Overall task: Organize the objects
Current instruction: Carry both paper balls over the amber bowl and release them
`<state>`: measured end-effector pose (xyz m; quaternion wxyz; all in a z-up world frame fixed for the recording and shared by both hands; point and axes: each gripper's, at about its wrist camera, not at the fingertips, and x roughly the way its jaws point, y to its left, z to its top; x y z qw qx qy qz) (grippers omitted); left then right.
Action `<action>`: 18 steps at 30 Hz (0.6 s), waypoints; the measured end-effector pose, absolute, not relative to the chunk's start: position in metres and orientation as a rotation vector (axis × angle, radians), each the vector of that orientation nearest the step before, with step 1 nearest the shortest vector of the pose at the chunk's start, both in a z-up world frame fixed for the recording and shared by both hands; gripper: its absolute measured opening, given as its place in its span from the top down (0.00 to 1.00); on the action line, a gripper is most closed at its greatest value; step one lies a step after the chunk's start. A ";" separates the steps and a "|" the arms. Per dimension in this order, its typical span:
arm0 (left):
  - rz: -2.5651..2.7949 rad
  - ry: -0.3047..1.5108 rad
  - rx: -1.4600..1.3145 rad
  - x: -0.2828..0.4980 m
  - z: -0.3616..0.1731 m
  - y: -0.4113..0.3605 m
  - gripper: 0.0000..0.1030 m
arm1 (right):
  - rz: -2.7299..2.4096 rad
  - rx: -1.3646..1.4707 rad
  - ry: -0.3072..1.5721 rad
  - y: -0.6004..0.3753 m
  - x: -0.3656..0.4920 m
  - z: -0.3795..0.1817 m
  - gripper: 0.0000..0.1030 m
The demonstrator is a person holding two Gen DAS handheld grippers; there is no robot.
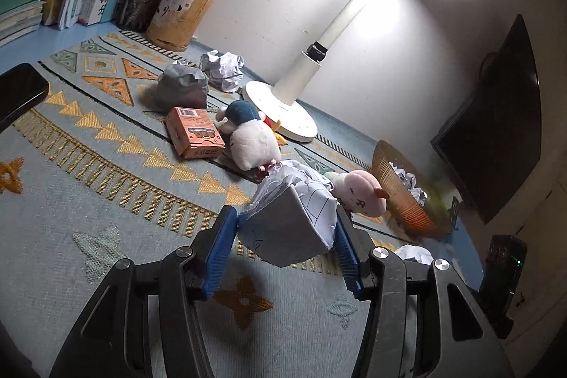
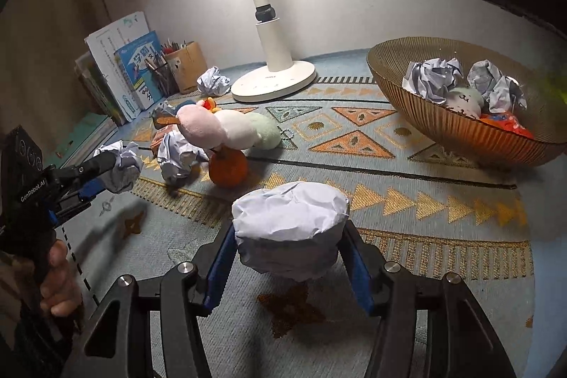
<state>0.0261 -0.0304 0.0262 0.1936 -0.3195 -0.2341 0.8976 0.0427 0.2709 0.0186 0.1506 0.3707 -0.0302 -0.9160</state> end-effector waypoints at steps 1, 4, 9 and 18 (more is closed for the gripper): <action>2.536 -0.621 -0.905 0.027 0.027 -0.026 0.50 | -2.638 1.060 -0.050 0.267 0.044 0.019 0.45; 2.579 -0.485 -0.924 0.029 0.030 -0.009 0.50 | -2.636 1.052 0.020 0.260 0.046 0.018 0.45; 2.608 -0.275 -0.923 0.035 0.033 0.015 0.50 | -2.635 1.069 -0.013 0.264 0.044 0.016 0.44; 2.565 -0.179 -0.903 0.043 0.039 0.032 0.50 | -2.676 1.020 -0.028 0.271 0.048 0.024 0.44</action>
